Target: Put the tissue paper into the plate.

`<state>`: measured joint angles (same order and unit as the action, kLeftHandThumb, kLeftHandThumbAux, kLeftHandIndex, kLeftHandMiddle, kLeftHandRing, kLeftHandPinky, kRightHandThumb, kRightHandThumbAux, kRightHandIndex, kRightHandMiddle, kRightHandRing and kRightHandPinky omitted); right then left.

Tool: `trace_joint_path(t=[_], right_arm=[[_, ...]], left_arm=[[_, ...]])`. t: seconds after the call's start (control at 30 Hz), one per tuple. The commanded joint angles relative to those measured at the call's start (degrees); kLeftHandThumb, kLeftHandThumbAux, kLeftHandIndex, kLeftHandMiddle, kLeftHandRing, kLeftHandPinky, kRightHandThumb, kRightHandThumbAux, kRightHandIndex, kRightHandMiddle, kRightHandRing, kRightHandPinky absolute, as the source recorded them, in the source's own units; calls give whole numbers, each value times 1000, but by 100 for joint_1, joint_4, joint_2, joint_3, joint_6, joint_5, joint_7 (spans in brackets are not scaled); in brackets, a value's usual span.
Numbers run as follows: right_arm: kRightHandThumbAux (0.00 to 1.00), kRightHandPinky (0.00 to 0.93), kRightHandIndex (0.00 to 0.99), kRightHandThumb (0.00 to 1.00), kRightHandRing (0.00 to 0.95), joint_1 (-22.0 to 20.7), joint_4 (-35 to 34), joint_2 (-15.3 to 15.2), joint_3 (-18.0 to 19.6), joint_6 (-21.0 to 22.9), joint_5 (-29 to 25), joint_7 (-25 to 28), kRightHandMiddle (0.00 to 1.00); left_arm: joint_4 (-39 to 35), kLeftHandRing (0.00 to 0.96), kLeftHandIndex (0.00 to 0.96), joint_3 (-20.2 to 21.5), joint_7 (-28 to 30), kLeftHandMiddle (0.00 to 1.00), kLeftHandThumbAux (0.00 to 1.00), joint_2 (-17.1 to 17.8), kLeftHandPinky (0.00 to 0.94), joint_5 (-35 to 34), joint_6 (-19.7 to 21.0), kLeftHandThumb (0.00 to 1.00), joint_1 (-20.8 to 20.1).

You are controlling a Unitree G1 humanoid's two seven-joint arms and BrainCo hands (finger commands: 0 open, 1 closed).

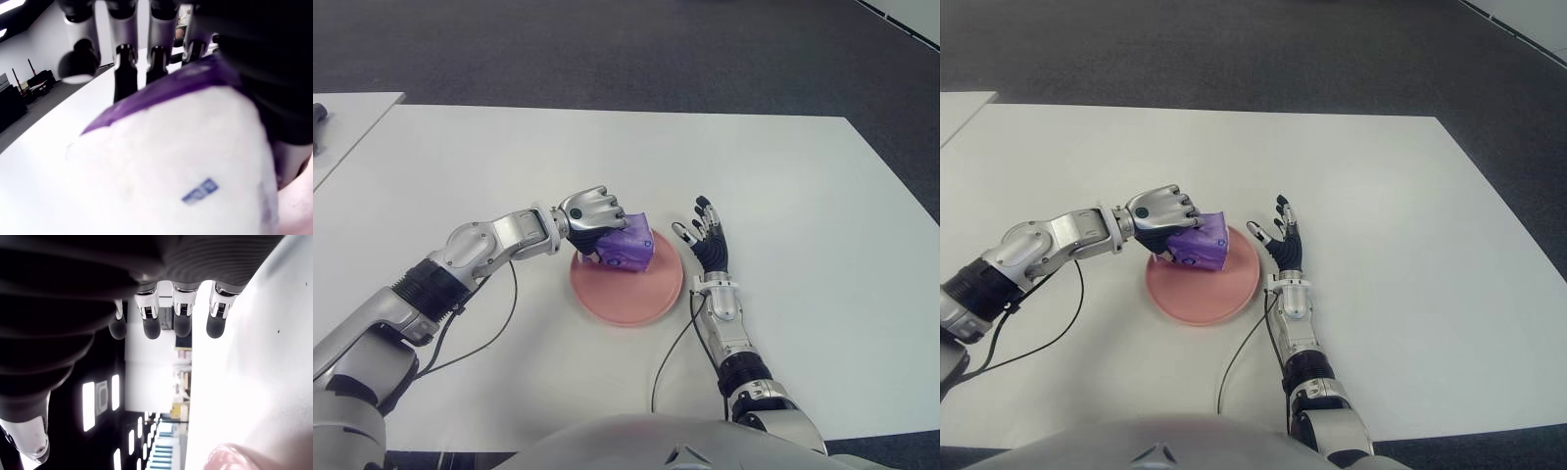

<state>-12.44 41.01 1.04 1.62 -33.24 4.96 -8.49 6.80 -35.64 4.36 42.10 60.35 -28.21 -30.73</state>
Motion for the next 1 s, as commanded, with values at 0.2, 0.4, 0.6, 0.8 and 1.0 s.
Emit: trace_joint_path(t=[0.2, 0.4, 0.6, 0.8, 1.0], right_arm=[[601, 23, 0, 150, 0, 204, 394, -37, 87, 101, -102, 49, 0], [604, 16, 0, 157, 0, 178, 458, -47, 110, 73, -140, 113, 0], [614, 15, 0, 160, 0, 176, 464, -52, 125, 85, -132, 136, 0], [612, 17, 0, 160, 0, 176, 410, -44, 133, 173, -108, 104, 0], [608, 14, 0, 151, 0, 187, 389, -45, 128, 187, -81, 74, 0]], left_arm=[[48, 826, 400, 22, 316, 547, 668, 127, 841, 42, -253, 852, 299], [57, 828, 399, 16, 383, 545, 668, 30, 844, -87, -322, 852, 411], [259, 822, 398, 28, 52, 541, 668, -61, 820, -221, -533, 852, 480], [716, 682, 413, 103, -574, 599, 683, -261, 631, -602, -1010, 785, 554], [1158, 340, 308, 150, -536, 380, 533, -354, 305, -1026, -1472, 196, 509]])
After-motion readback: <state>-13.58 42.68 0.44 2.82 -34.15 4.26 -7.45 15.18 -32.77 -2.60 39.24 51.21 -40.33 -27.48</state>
